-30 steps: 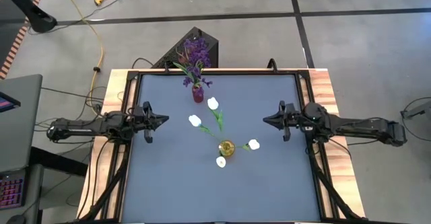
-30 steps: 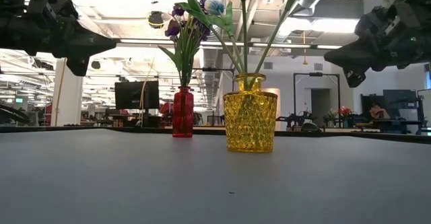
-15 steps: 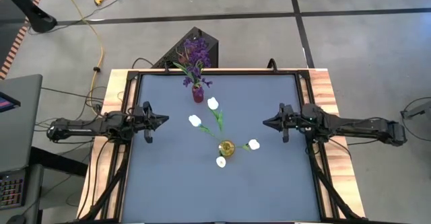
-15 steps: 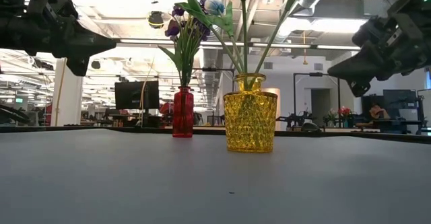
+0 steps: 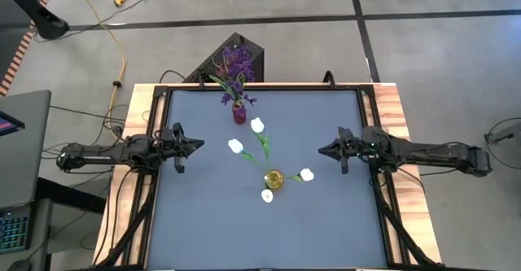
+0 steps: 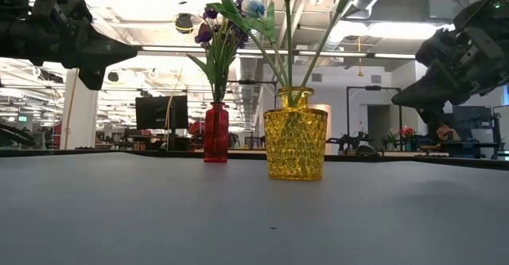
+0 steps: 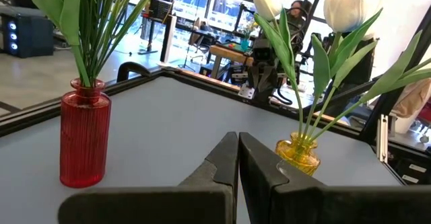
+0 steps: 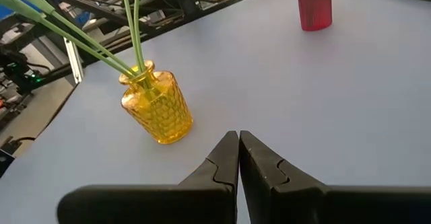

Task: Sort flowers into vase by color
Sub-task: Return to Home Position

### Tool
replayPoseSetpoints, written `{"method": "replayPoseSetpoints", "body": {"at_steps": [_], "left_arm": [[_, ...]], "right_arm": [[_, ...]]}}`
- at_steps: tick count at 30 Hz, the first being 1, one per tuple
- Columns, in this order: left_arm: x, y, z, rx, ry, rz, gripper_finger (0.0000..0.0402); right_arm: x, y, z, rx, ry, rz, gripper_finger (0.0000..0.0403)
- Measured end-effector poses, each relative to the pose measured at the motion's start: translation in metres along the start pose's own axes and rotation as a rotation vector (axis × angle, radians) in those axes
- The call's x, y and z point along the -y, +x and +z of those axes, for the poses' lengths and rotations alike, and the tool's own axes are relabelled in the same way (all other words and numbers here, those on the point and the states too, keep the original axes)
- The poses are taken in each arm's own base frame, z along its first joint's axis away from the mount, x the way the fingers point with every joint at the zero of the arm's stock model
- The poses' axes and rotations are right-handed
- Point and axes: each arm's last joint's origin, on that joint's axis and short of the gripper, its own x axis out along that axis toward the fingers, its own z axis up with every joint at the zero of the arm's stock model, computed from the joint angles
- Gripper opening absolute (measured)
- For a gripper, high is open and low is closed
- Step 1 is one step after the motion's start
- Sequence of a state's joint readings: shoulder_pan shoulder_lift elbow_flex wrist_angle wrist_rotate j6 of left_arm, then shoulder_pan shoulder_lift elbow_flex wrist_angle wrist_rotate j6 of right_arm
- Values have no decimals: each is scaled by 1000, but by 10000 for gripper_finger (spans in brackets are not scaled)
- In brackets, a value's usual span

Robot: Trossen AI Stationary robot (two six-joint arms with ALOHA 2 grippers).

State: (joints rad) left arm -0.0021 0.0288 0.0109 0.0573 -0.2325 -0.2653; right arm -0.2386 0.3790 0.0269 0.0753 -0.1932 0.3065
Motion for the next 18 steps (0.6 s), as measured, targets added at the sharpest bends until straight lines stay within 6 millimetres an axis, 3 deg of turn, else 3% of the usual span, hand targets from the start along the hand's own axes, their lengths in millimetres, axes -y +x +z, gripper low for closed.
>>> {"method": "replayPoseSetpoints", "body": {"at_steps": [18], "left_arm": [[0,0,0,0,0,0,0]], "right_arm": [[1,0,-2,-18,4,-5,42]]}}
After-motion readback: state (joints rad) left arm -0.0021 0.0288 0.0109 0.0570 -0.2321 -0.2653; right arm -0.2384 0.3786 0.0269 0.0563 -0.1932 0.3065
